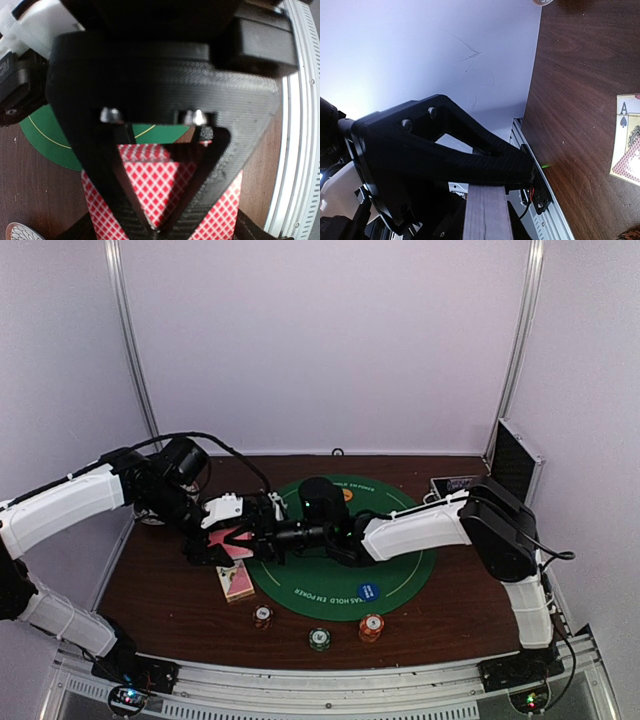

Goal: Distribute texas hold em gaming equipment

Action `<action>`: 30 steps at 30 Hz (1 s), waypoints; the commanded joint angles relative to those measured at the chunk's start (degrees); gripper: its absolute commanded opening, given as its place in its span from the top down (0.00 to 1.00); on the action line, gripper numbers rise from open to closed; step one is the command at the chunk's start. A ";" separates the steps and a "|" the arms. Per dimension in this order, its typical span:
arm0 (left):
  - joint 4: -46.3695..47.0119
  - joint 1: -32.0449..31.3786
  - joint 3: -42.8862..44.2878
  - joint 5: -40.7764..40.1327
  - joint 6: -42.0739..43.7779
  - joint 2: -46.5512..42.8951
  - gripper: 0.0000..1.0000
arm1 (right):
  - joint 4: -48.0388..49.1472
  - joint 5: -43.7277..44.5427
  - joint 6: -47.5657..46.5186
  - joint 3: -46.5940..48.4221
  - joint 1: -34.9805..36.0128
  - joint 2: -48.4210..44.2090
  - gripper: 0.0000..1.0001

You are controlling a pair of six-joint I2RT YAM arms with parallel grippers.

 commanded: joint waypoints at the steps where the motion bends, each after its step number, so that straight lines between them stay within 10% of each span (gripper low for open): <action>1: 0.81 -0.33 2.66 1.55 -0.40 -0.38 0.30 | 3.74 0.14 0.07 0.80 0.33 -0.13 1.00; 11: 1.50 -0.33 2.39 0.43 0.19 -1.78 0.63 | -3.14 1.98 -3.52 -1.29 -0.27 -1.44 1.00; 19: 0.98 -0.33 1.92 -0.76 1.77 -1.77 0.73 | -11.95 2.59 -8.40 1.49 -0.29 -2.88 0.52; 30: 1.00 -0.59 1.21 -2.11 2.16 -1.40 0.76 | -8.61 0.59 -5.84 3.99 0.32 -1.19 0.37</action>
